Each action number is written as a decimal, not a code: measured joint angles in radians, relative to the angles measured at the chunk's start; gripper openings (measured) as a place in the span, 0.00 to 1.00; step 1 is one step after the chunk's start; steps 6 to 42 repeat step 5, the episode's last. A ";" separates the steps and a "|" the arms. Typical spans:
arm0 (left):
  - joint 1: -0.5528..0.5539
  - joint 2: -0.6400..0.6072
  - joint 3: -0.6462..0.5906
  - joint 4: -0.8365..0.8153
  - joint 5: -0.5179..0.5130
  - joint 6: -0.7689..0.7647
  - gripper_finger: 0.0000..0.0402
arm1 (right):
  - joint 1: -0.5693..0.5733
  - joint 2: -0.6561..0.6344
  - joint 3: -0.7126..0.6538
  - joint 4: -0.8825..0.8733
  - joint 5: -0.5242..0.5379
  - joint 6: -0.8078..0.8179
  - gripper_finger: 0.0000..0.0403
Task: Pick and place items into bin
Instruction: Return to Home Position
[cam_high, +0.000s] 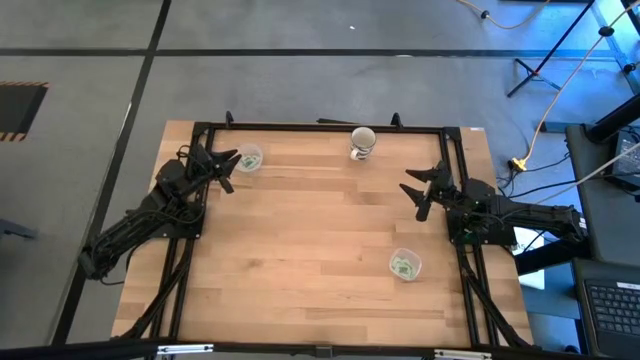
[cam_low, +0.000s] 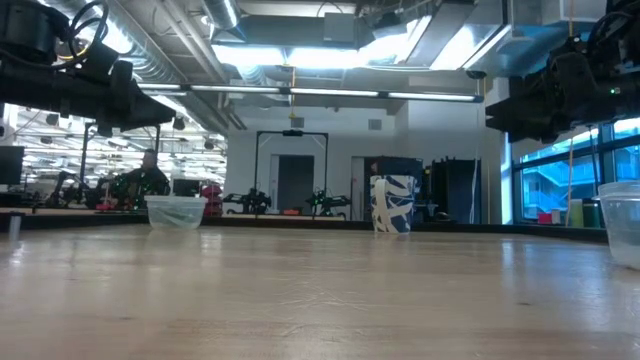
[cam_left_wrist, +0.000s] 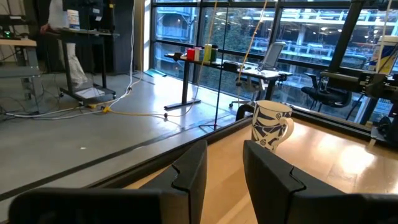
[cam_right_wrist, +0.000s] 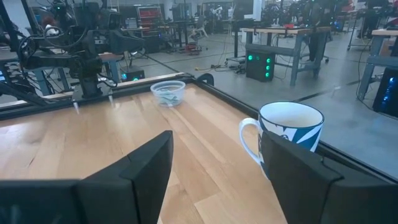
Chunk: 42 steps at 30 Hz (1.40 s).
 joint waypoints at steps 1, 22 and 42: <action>0.000 0.000 0.000 0.000 0.000 0.000 0.25 | 0.000 0.000 0.000 0.000 0.000 -0.001 0.61; 0.000 0.000 0.000 0.000 0.000 0.000 0.25 | 0.000 0.000 0.000 0.000 0.000 0.000 0.61; 0.000 0.000 0.000 0.000 0.000 0.000 0.25 | 0.000 0.000 0.000 0.000 0.000 0.000 0.61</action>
